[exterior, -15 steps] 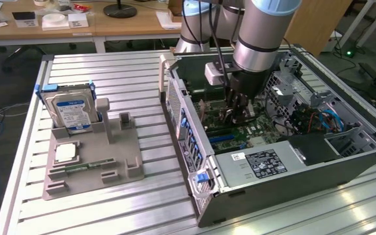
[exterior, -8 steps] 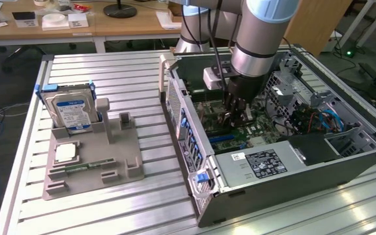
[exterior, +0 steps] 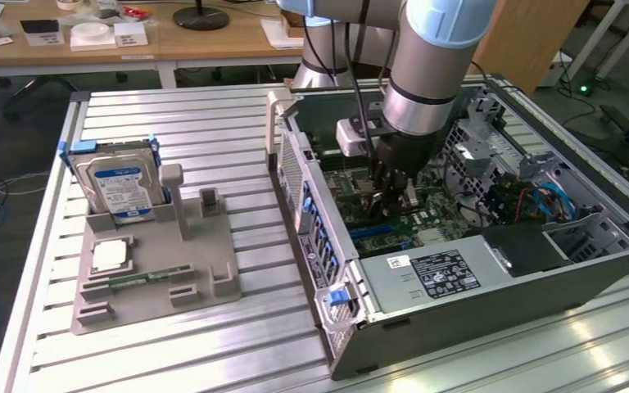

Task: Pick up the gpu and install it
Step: 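Insert the gpu into the slot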

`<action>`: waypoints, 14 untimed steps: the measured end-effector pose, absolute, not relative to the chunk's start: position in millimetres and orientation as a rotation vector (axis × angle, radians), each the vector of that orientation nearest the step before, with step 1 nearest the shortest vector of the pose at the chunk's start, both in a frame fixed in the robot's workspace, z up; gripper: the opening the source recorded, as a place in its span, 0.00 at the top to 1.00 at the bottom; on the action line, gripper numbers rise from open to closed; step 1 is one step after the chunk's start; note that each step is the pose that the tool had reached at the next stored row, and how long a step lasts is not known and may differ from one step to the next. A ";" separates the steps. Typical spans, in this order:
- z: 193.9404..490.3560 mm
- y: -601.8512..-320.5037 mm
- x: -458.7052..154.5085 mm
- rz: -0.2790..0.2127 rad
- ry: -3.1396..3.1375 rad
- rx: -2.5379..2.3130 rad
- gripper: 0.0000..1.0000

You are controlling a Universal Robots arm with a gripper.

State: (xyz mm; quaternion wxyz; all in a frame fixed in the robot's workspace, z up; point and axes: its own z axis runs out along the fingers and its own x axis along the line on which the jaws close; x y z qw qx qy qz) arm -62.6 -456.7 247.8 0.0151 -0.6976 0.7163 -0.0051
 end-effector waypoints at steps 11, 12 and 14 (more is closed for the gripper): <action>243.4 -456.7 -63.4 -0.015 2.228 -2.170 0.71; 242.5 -456.7 -63.5 -0.015 2.227 -2.170 0.71; 241.3 -456.8 -64.3 -0.014 2.226 -2.171 0.71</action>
